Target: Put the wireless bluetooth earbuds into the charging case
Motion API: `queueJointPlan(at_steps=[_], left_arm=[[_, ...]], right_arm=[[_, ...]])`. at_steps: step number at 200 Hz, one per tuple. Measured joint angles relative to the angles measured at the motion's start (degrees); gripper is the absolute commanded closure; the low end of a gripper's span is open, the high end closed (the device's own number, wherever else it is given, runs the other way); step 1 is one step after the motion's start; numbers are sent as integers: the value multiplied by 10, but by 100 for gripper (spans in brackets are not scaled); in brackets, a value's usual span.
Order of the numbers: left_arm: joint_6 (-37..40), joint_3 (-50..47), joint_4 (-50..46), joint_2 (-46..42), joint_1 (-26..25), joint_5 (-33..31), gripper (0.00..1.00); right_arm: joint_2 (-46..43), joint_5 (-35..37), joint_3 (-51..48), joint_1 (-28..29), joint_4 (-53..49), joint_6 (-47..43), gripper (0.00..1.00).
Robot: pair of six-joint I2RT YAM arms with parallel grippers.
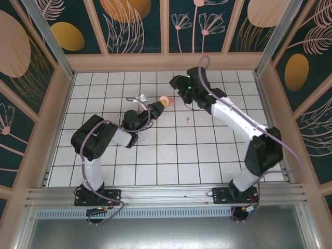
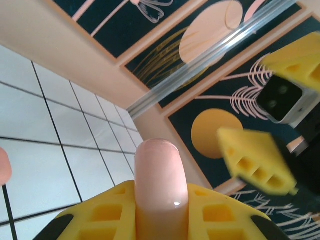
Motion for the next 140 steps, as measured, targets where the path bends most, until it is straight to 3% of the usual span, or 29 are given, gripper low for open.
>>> queueJointPlan(at_steps=[44, 71, 140], left_arm=[[54, 6, -112, -55, 8, 109, 100], [104, 26, -184, -98, 26, 190, 100], [174, 85, -309, -145, 45, 345, 100]], right_arm=[[-125, -30, -156, -50, 75, -99, 35], [-200, -85, -243, -69, 102, -194, 35], [-233, -236, -266, -67, 135, -337, 34]])
